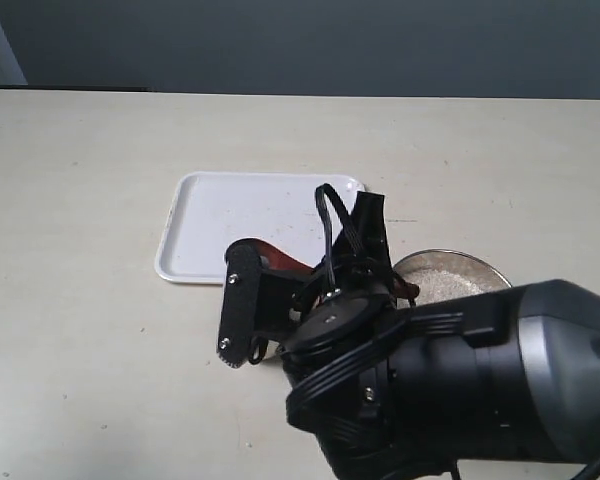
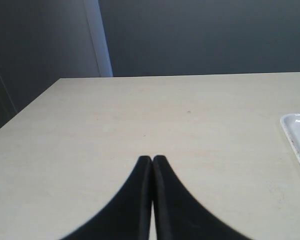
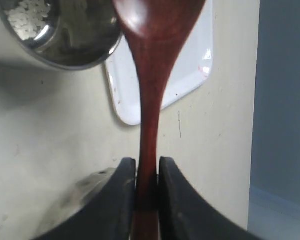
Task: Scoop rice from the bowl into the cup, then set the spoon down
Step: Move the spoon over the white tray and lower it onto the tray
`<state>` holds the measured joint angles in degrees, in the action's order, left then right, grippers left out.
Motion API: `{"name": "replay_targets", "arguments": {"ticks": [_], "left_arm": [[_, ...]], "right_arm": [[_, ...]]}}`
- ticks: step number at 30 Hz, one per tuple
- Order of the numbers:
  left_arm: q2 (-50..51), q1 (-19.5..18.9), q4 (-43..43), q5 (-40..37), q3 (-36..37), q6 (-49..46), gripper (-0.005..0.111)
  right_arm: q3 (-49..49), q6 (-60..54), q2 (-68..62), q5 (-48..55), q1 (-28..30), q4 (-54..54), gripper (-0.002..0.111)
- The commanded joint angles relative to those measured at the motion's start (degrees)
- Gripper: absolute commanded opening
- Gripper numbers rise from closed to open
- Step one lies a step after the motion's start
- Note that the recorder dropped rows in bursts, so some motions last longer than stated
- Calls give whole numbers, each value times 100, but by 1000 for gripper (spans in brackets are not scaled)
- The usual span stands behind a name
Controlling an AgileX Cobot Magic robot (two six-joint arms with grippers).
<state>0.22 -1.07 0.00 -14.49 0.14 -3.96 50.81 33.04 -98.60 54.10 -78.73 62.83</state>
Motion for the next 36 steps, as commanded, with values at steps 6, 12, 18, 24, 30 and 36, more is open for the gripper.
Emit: {"name": "replay_targets", "arguments": {"ticks": [6,12,18,24,30,36], "left_arm": [[-22,2,0,76,-14,23,0],[-22,2,0,76,-14,23,0],[-22,2,0,76,-14,23,0],[-22,2,0,76,-14,23,0],[-22,2,0,76,-14,23,0],[-22,2,0,76,-14,23,0]], "right_arm": [[-18,19,128,-821,707,104,-1],[247,6,128,-1464,1475,152,-1],[456,-514,61,-3346,2213,148,-1],[964,-666,-459,-3772,2853,227,-1],[1476,-666,-981,-3912,3070,203,-1],[1696,-644,-1259,-3741,3070,-908,-1]]}}
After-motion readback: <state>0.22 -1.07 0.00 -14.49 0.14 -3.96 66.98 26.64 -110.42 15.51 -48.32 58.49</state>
